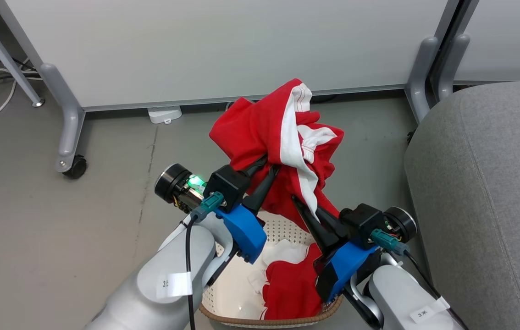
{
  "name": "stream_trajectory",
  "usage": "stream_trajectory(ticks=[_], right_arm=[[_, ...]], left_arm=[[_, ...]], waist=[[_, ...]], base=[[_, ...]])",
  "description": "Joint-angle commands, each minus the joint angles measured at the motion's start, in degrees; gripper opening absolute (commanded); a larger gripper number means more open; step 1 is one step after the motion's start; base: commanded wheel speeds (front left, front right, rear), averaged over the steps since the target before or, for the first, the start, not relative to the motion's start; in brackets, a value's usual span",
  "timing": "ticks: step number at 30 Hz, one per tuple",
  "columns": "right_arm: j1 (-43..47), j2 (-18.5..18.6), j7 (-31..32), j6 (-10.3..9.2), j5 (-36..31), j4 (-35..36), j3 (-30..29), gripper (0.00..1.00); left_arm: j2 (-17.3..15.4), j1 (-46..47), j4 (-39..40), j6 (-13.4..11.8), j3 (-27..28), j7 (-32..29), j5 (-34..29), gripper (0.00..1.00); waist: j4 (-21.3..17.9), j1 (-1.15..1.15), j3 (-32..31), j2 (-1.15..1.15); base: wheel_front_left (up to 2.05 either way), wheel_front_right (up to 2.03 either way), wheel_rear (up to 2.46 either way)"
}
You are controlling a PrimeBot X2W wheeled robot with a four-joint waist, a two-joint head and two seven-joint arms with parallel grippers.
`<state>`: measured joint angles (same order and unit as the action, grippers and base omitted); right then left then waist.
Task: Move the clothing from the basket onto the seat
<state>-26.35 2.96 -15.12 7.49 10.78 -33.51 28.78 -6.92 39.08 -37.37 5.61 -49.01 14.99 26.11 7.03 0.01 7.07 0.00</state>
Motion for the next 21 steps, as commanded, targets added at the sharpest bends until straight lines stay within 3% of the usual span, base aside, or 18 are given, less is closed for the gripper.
stream_trajectory(ticks=[1, 21], right_arm=[[-0.77, -0.10, -0.06, 0.01, 0.60, 0.33, 0.16, 0.00], [-0.70, -0.11, -0.06, 0.01, 0.88, 1.02, 0.54, 0.00]], left_arm=[[0.10, 0.35, -0.20, 0.17, 0.35, 0.29, -0.37, 0.00], [0.38, -0.01, -0.82, 0.79, 1.61, 0.29, -1.51, 0.00]], waist=[[-0.04, -0.01, -0.05, 0.00], [-0.35, -0.01, -0.16, 0.00]], base=[[0.00, 0.00, 0.00], [0.00, 0.00, 0.00]])
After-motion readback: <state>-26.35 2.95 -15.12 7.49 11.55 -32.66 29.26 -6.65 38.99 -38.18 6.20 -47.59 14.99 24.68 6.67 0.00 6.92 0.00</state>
